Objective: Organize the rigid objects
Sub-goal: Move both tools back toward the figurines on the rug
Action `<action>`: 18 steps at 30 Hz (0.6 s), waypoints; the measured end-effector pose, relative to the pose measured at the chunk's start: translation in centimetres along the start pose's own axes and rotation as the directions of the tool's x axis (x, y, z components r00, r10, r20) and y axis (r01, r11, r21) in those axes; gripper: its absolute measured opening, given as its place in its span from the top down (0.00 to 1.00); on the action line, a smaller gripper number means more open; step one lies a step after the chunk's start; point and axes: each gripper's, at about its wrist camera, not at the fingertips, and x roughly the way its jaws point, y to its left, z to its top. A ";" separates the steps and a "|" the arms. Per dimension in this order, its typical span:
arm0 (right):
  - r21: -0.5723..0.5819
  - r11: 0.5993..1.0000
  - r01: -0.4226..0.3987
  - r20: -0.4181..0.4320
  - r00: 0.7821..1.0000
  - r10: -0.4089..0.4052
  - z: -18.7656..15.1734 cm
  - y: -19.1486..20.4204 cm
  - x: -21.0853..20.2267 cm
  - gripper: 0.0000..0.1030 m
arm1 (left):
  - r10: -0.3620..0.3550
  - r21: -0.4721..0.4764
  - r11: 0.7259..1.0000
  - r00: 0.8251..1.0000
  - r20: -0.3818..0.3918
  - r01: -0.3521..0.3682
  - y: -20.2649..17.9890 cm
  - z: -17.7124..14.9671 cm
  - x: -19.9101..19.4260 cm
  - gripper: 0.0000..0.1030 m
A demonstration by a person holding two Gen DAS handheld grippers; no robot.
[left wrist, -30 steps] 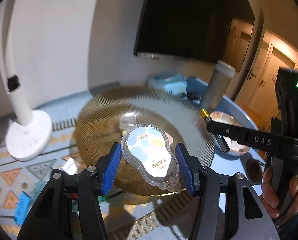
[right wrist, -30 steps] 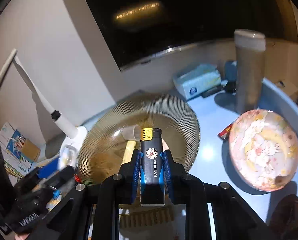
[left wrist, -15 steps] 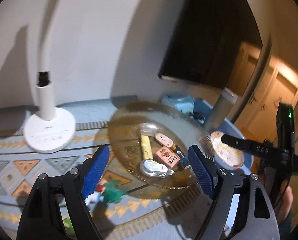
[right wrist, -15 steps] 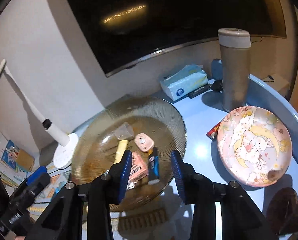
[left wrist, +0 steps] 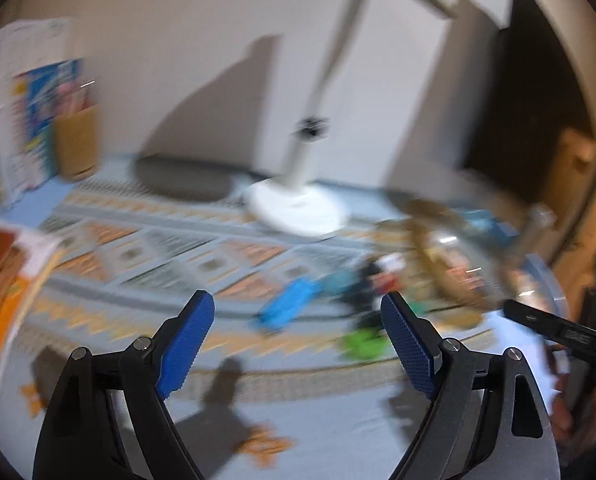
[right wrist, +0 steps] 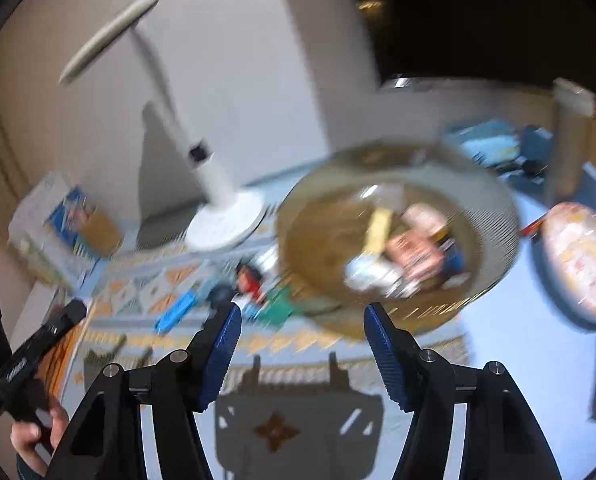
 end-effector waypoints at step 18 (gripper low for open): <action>-0.077 0.996 0.052 -0.124 0.990 -0.061 -5.1 1.6 7.6 0.38 | 0.040 0.125 0.992 0.995 -0.087 -0.029 0.9 -4.1 2.9 0.18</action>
